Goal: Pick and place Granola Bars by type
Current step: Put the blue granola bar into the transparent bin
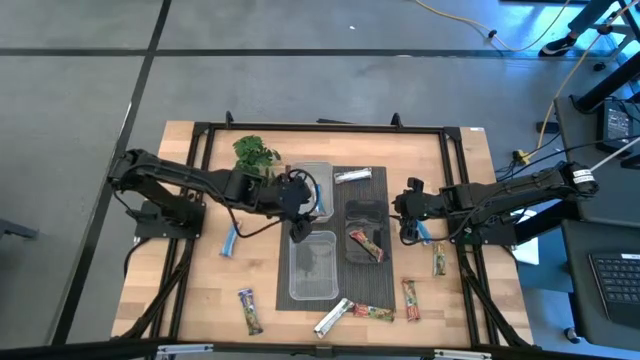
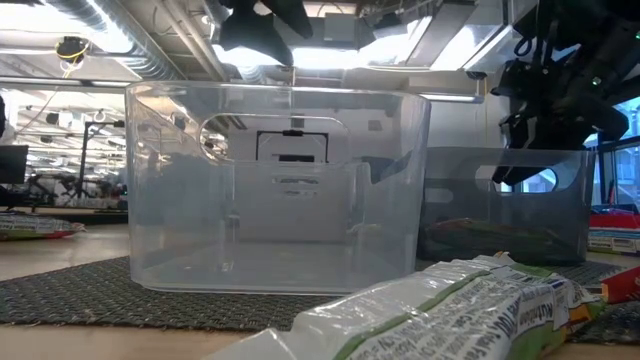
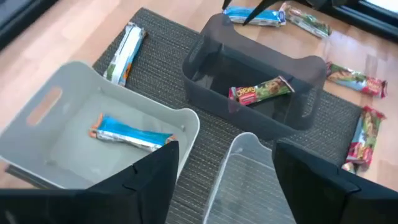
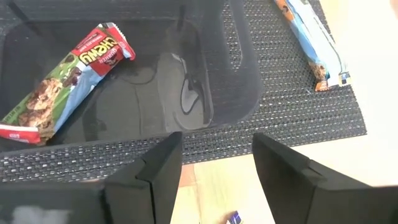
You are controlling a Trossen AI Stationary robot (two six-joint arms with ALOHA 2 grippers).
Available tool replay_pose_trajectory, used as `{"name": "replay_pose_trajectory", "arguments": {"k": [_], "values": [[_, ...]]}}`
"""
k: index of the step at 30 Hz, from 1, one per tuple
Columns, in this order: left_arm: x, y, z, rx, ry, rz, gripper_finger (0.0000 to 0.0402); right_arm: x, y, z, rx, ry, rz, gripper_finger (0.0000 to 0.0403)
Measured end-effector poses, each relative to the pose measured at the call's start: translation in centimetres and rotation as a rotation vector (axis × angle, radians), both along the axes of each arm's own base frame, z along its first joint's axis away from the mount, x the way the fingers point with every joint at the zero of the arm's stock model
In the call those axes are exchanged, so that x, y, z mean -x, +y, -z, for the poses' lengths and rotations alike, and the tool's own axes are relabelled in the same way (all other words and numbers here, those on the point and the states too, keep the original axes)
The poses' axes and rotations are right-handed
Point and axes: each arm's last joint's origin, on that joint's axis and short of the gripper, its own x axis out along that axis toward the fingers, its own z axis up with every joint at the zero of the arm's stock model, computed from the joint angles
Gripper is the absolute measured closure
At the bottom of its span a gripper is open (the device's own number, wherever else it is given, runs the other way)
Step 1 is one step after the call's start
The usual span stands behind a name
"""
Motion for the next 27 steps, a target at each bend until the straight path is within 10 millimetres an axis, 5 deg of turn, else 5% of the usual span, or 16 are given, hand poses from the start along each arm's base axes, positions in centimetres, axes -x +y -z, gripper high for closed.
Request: {"name": "replay_pose_trajectory", "arguments": {"k": [15,27], "values": [[0.2,-1.2,0.0,0.146,-0.038,-0.116,0.0148,0.3,0.0,0.3,-0.049,0.032,0.03,0.0205],[1.8,-7.6,2.1,0.4,-0.012,-0.422,0.0148,0.3,0.0,0.2,-0.05,0.032,0.03,0.0205]]}}
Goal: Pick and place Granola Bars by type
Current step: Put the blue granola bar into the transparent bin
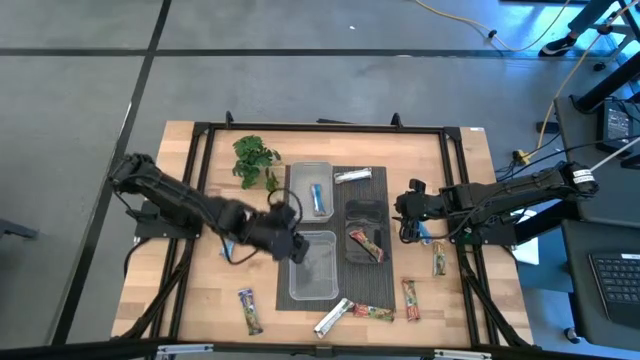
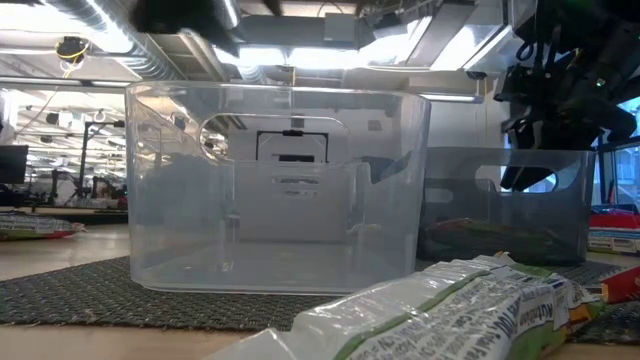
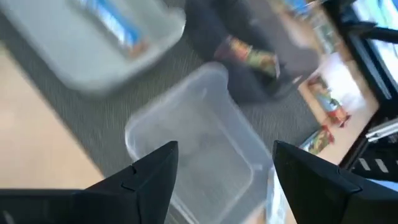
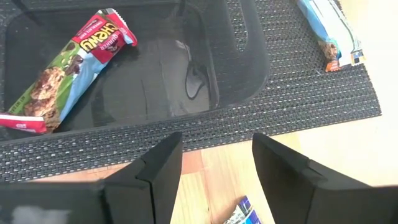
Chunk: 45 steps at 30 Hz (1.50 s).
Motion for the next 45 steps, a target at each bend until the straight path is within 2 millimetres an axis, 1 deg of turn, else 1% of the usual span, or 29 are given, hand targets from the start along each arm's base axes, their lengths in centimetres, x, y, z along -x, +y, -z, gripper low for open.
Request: {"name": "replay_pose_trajectory", "arguments": {"k": [5,11,14,17,20,22,25,29,37,45], "values": [[0.5,-3.6,2.9,0.146,0.098,-0.15,0.0148,0.0,0.0,0.0,0.0,-0.002,-0.002,0.0205],[1.8,-7.4,6.9,0.322,0.327,-0.327,0.0148,0.0,0.0,0.0,-0.015,-0.011,0.019,0.0205],[2.7,-9.2,7.9,0.367,0.37,-0.383,0.0148,0.0,0.0,0.0,-0.015,-0.011,0.018,0.0205],[3.6,-10.9,8.9,0.382,0.358,-0.471,0.0148,0.0,0.0,0.0,-0.015,-0.011,0.018,0.0205],[4.3,-12.2,10.1,0.414,0.44,-0.49,0.0148,-0.1,0.0,-0.1,-0.015,-0.016,0.017,0.0205],[4.5,-12.7,10.8,0.408,0.47,-0.49,0.0148,-0.1,0.0,-0.1,-0.014,-0.019,0.016,0.0205],[4.3,-12.8,11.5,0.396,0.48,-0.497,0.0148,-0.2,0.1,-0.1,-0.015,-0.029,0.016,0.0205],[4.2,-12.9,11.7,0.409,0.498,-0.494,0.0148,-0.3,0.1,-0.2,-0.018,-0.048,0.016,0.0205],[4.8,-13.5,11.9,0.417,0.539,-0.48,0.0148,-0.4,0.1,-0.3,-0.018,-0.058,0.016,0.0205],[4.6,-13.8,13.7,0.383,0.581,-0.497,0.0148,-0.5,0.1,-0.3,-0.017,-0.063,0.014,0.0205]]}}
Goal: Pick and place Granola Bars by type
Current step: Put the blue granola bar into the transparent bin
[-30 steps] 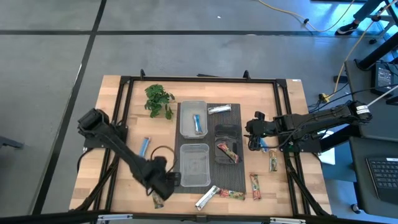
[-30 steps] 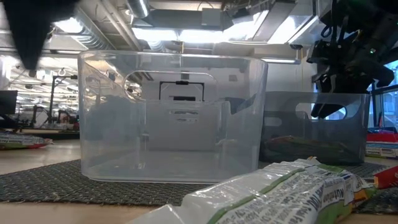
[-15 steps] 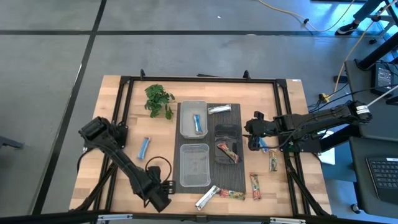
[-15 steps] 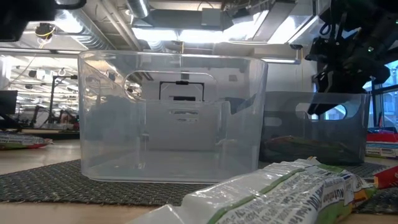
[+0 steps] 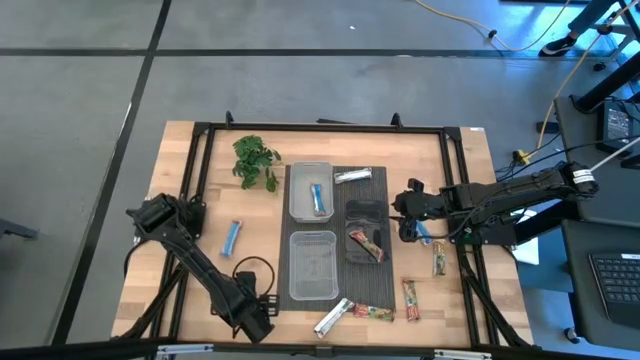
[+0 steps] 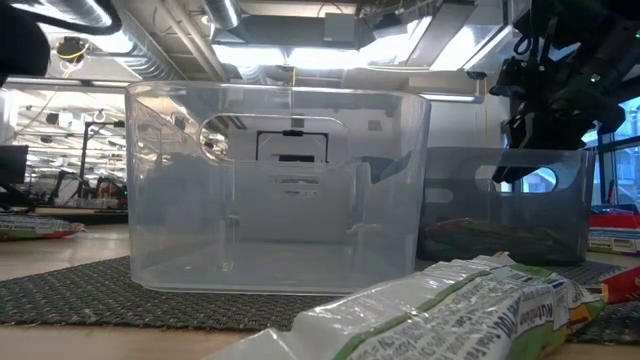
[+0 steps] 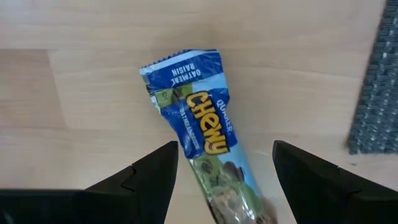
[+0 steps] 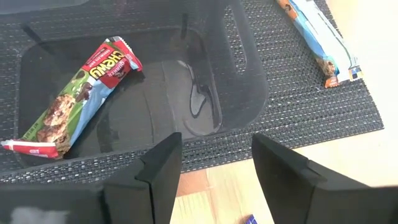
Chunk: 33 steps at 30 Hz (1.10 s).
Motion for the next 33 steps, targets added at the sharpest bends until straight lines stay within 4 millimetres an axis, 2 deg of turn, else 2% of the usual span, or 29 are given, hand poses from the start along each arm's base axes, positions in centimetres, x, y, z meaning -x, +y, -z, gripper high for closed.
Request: {"name": "replay_pose_trajectory", "arguments": {"k": [12,19,33], "values": [[0.2,-0.6,1.5,-0.078,-0.014,0.043,0.0148,0.0,0.0,0.0,0.0,0.0,0.0,0.0205],[0.3,-0.8,1.6,-0.094,-0.034,0.127,0.0148,0.0,0.0,0.0,0.0,0.0,0.0,0.0205],[0.3,-0.7,1.8,-0.092,-0.019,0.148,0.0151,0.0,0.0,0.0,0.0,-0.001,0.0,0.0205]]}}
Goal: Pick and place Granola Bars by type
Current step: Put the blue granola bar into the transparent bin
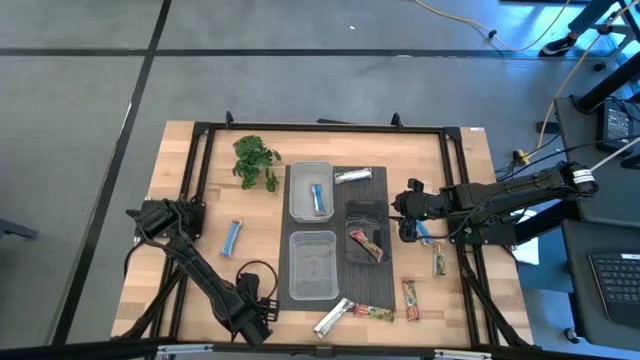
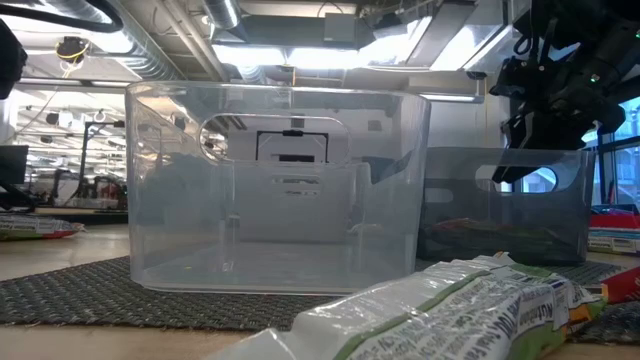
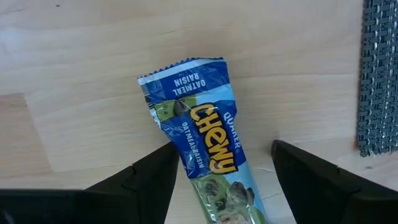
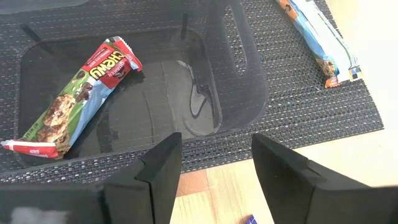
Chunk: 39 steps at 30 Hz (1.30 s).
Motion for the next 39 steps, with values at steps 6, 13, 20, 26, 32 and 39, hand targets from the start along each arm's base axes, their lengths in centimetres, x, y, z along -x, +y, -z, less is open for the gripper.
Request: {"name": "replay_pose_trajectory", "arguments": {"k": [6,13,20,26,32,39], "values": [[0.0,0.0,0.0,0.003,0.007,0.027,0.0192,0.0,0.0,0.0,0.0,-0.001,0.0,0.0205],[0.0,0.0,0.1,-0.004,0.0,0.029,0.0253,0.0,0.0,0.0,0.0,-0.001,0.0,0.0205],[0.0,0.0,0.1,-0.017,-0.01,0.043,0.0294,0.0,0.0,0.0,0.0,-0.001,0.0,0.0205],[0.0,0.1,0.1,-0.047,-0.032,0.048,0.0295,0.0,0.0,0.0,0.0,-0.001,0.0,0.0205],[0.4,0.9,-0.8,-0.107,-0.035,0.052,0.0302,-0.1,0.0,-0.1,0.002,-0.008,-0.003,0.0205],[0.6,2.2,-4.2,-0.211,-0.203,0.041,0.0308,-0.1,0.0,-0.1,0.014,-0.005,-0.019,0.0205]]}}
